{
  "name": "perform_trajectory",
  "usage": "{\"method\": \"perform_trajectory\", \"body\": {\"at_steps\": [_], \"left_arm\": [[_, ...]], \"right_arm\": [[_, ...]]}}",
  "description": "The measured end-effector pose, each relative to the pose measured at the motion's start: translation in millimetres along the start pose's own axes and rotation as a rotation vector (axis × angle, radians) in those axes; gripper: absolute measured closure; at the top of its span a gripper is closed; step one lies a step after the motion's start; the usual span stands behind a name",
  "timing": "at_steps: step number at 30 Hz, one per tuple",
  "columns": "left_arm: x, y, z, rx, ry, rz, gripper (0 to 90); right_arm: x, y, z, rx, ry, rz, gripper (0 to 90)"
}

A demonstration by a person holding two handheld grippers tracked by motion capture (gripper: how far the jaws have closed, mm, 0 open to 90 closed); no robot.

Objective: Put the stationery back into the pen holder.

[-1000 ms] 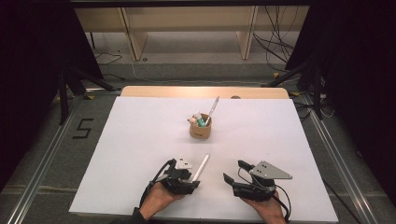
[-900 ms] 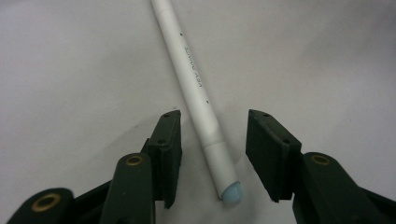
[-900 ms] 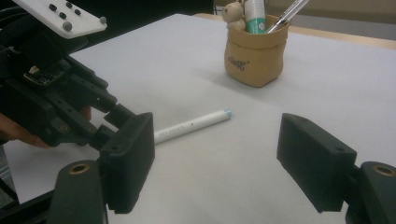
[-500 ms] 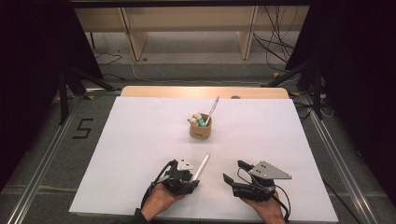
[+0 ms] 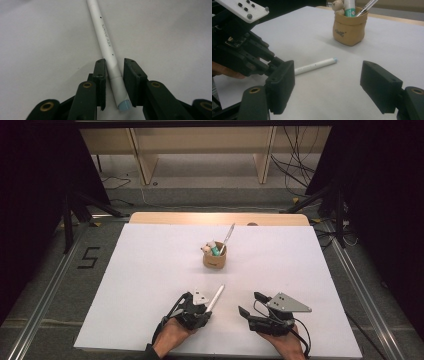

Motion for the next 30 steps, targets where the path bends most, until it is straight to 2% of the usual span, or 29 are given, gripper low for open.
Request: {"method": "perform_trajectory", "body": {"at_steps": [6,13,20,26,30], "left_arm": [[0.0,0.0,-0.2,-0.006,0.002,0.000,76.7],[-0.2,0.3,1.8,0.004,0.007,0.002,77.5],[0.4,-0.2,9.5,0.025,0.039,-0.029,77.8],[-1.6,6.6,18.0,0.057,0.076,-0.085,77.8],[-3.7,11.8,21.1,0.082,0.090,-0.150,77.8]], "right_arm": [[0.1,0.0,0.0,0.001,0.000,0.001,28.8],[0.0,0.1,-0.1,-0.001,-0.001,-0.001,28.8],[-0.5,0.6,-0.8,-0.006,-0.010,-0.005,28.8],[-1.7,1.1,-2.7,-0.020,-0.041,-0.017,28.1],[-4.0,0.0,-4.4,-0.047,-0.096,-0.017,26.2]]}}
Point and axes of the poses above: each handheld gripper's, and its own axes: y roughly backward along the jaws, x roughly out of its underside, z roughly to its left, the point moved 2 cm from there along -y, roughly forward along the jaws, and after that the axes turned 1 degree about -z, right-handed, at the moved point
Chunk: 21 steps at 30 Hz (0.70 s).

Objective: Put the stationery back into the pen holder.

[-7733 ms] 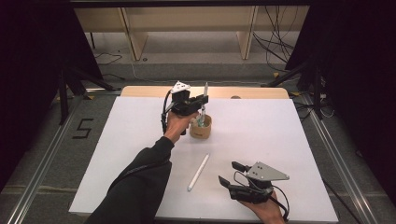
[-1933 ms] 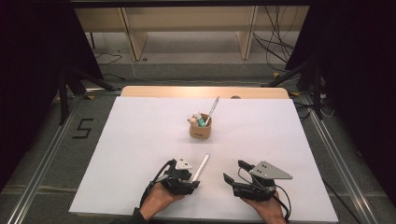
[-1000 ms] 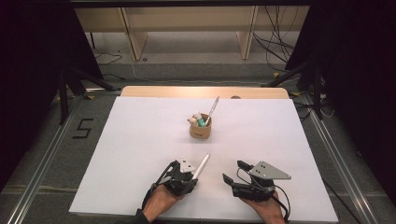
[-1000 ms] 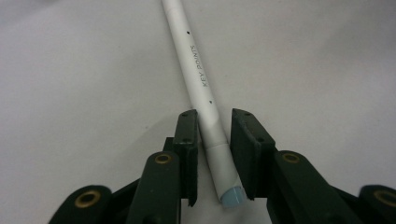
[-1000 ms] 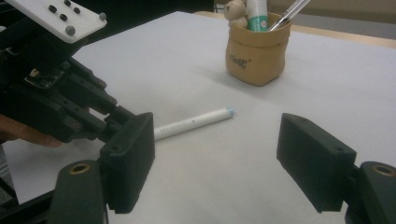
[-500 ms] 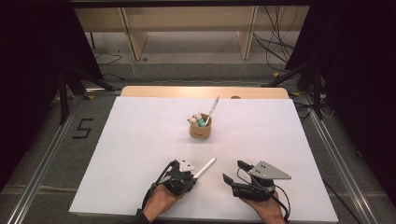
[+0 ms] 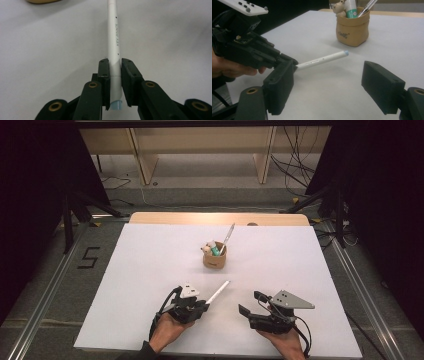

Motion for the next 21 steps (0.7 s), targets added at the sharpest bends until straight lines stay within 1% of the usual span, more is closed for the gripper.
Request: {"method": "perform_trajectory", "body": {"at_steps": [2,4,5,7,10,11,12,15,17,21], "left_arm": [[-0.7,1.5,-0.2,0.013,0.010,-0.020,77.8],[-1.3,3.0,0.0,0.027,0.009,-0.031,77.8],[-1.4,3.3,-0.5,0.032,0.017,-0.044,77.8],[-1.9,5.0,-0.4,0.039,0.018,-0.053,77.8],[-2.5,7.2,-0.4,0.050,0.019,-0.082,77.8],[-2.7,8.3,0.0,0.052,0.018,-0.087,77.8],[-2.8,8.7,0.0,0.058,0.022,-0.100,77.8],[-3.0,10.3,-0.2,0.068,0.018,-0.125,77.8],[-3.4,11.5,-1.0,0.076,0.022,-0.142,77.8],[-4.4,15.1,-2.4,0.088,0.010,-0.170,77.8]], "right_arm": [[-2.3,-0.7,-0.7,-0.014,-0.033,-0.003,25.2],[-5.1,-2.2,-1.9,-0.035,-0.077,-0.007,24.6],[-6.5,-3.0,-2.2,-0.046,-0.102,-0.007,24.5],[-8.7,-5.2,-3.5,-0.065,-0.136,-0.008,24.7],[-11.5,-9.4,-6.0,-0.074,-0.174,-0.003,26.0],[-11.9,-10.7,-6.9,-0.077,-0.179,-0.003,26.2],[-12.5,-12.4,-7.7,-0.085,-0.198,-0.001,26.4],[-14.5,-19.3,-10.6,-0.110,-0.250,0.006,27.7],[-16.1,-24.9,-12.6,-0.125,-0.273,-0.002,28.7],[-17.8,-36.4,-16.7,-0.157,-0.335,-0.008,30.9]]}}
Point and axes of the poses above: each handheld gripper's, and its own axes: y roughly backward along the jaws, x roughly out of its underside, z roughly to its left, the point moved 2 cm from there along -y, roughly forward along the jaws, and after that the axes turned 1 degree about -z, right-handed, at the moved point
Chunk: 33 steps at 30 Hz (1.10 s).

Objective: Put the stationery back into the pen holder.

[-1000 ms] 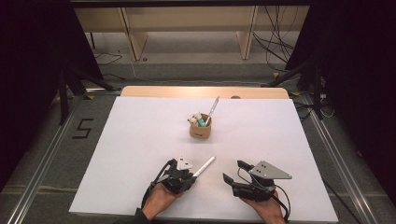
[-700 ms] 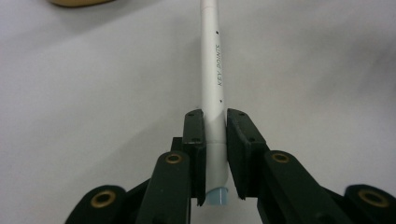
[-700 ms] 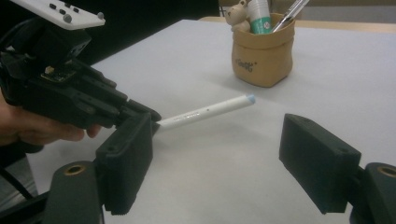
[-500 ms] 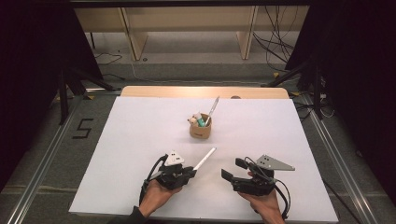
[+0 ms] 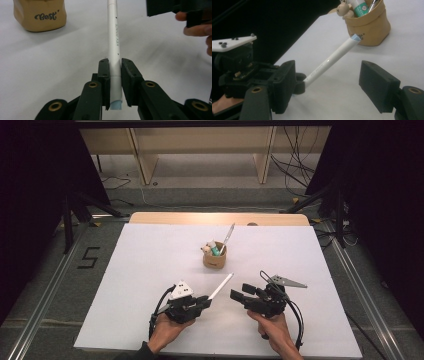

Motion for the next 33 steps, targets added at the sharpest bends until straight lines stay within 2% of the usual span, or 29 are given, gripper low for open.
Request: {"method": "perform_trajectory", "body": {"at_steps": [6,12,21,25,33], "left_arm": [[-1.6,3.1,-2.8,0.009,0.001,-0.035,77.8],[-3.0,5.6,-4.7,0.021,0.002,-0.065,77.7],[-3.9,7.6,-8.7,0.049,0.008,-0.099,77.7],[-4.1,8.1,-9.3,0.051,0.009,-0.104,77.8],[-4.7,9.3,-9.3,0.054,0.009,-0.117,77.8]], "right_arm": [[-3.9,-11.1,-3.3,-0.026,-0.077,-0.006,35.4],[-7.7,-20.0,-5.6,-0.082,-0.174,-0.016,41.6],[-9.9,-32.9,-4.7,-0.158,-0.259,-0.024,52.2],[-9.7,-36.1,-4.3,-0.178,-0.298,-0.022,58.0],[-9.0,-38.6,-5.1,-0.198,-0.346,-0.022,71.5]]}}
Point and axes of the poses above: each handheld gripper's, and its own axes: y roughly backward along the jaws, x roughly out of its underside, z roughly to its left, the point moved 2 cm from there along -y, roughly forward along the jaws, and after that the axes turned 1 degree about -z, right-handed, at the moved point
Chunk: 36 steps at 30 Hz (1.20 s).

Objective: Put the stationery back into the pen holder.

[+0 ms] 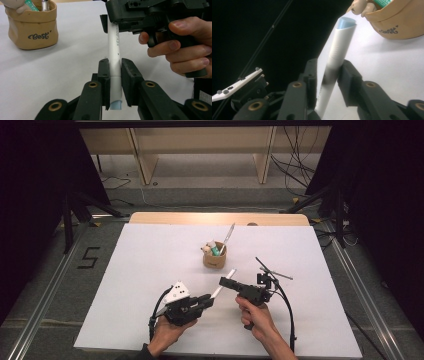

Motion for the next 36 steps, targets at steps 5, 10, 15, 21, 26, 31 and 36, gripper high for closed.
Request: {"method": "perform_trajectory", "body": {"at_steps": [5,10,15,21,26,31,36], "left_arm": [[0.8,-0.6,0.1,0.009,-0.004,-0.004,77.7],[-0.1,-1.0,0.2,0.044,0.017,-0.004,74.9],[-1.7,-1.2,-3.4,0.059,-0.017,0.025,44.0],[-1.8,5.7,7.3,0.039,-0.015,0.021,33.8],[-0.4,17.8,23.4,-0.001,0.004,0.014,30.4],[4.8,27.7,38.3,-0.042,0.021,0.023,29.1],[7.9,34.2,47.4,-0.071,0.038,0.029,28.0]], "right_arm": [[-0.1,-0.2,-1.3,-0.024,-0.037,-0.003,78.2],[0.0,1.4,2.7,-0.036,-0.014,-0.010,79.2],[-5.3,5.4,9.8,-0.002,0.069,-0.032,79.3],[-19.9,12.0,14.7,0.054,0.162,-0.085,79.3],[-34.2,14.3,14.7,0.097,0.212,-0.132,79.3],[-50.1,12.2,16.1,0.144,0.255,-0.172,79.3],[-69.4,7.2,18.9,0.188,0.307,-0.227,79.3]]}}
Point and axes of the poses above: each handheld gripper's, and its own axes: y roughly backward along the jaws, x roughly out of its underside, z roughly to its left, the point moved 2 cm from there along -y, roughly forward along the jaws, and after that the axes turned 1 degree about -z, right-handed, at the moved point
